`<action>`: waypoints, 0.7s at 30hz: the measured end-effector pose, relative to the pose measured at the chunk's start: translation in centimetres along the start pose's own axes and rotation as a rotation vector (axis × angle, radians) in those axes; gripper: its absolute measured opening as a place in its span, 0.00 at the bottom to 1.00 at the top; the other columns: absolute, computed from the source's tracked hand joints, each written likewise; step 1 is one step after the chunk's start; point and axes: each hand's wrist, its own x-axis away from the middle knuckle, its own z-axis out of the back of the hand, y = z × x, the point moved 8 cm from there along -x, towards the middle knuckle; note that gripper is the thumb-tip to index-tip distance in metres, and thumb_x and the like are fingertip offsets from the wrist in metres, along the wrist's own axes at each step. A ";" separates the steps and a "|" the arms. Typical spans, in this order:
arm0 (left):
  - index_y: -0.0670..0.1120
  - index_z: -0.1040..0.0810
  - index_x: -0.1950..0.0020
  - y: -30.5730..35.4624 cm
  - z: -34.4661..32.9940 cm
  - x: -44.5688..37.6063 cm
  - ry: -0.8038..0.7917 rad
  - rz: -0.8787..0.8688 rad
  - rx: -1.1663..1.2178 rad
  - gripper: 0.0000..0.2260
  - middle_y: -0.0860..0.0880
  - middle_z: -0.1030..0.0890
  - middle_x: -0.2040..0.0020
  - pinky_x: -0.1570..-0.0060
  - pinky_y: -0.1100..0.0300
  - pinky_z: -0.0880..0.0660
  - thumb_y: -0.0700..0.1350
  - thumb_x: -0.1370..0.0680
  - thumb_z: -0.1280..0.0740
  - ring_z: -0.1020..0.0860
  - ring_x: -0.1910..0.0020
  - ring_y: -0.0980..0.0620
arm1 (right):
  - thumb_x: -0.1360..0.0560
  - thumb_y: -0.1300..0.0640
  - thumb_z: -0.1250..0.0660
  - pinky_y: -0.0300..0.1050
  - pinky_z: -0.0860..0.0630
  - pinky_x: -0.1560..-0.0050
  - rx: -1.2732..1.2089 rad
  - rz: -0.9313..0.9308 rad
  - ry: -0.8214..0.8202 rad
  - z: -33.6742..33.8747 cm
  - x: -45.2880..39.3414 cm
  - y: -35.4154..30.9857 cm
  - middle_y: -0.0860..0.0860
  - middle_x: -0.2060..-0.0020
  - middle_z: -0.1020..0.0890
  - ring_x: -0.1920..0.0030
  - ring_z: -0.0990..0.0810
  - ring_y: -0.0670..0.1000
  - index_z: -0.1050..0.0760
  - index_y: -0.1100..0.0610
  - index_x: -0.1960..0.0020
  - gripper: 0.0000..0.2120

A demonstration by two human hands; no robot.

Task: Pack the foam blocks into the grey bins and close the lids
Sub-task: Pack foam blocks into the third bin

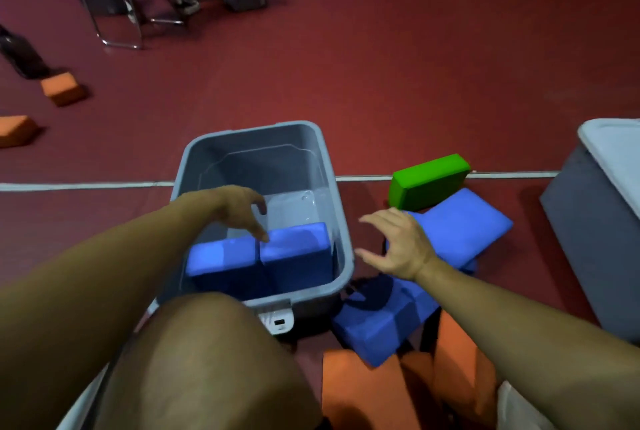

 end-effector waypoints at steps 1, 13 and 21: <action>0.56 0.26 0.36 2.2 0.8 0.0 -0.013 -0.032 -0.030 0.33 0.50 0.24 0.35 0.37 0.52 0.27 0.65 0.38 0.22 0.24 0.41 0.46 | 0.32 0.38 0.29 0.54 0.23 0.49 0.020 -0.007 -0.020 0.4 1.5 0.9 0.51 0.50 0.17 0.51 0.20 0.57 0.21 0.55 0.42 0.27; 0.54 0.27 0.33 18.5 -2.4 2.1 -0.097 -0.357 -0.150 0.30 0.52 0.20 0.40 0.43 0.59 0.29 0.60 0.32 0.23 0.23 0.44 0.49 | 0.42 0.36 0.26 0.58 0.32 0.37 0.317 -0.034 -0.739 -6.3 13.7 4.9 0.52 0.33 0.27 0.34 0.28 0.58 0.31 0.49 0.30 0.44; 0.55 0.28 0.32 18.3 -2.1 1.2 -0.112 -0.351 -0.163 0.34 0.54 0.21 0.39 0.42 0.57 0.29 0.62 0.34 0.23 0.24 0.44 0.51 | 0.46 0.49 0.23 0.59 0.27 0.50 0.379 0.089 -0.756 -9.7 14.5 3.7 0.51 0.47 0.20 0.48 0.22 0.58 0.25 0.52 0.40 0.35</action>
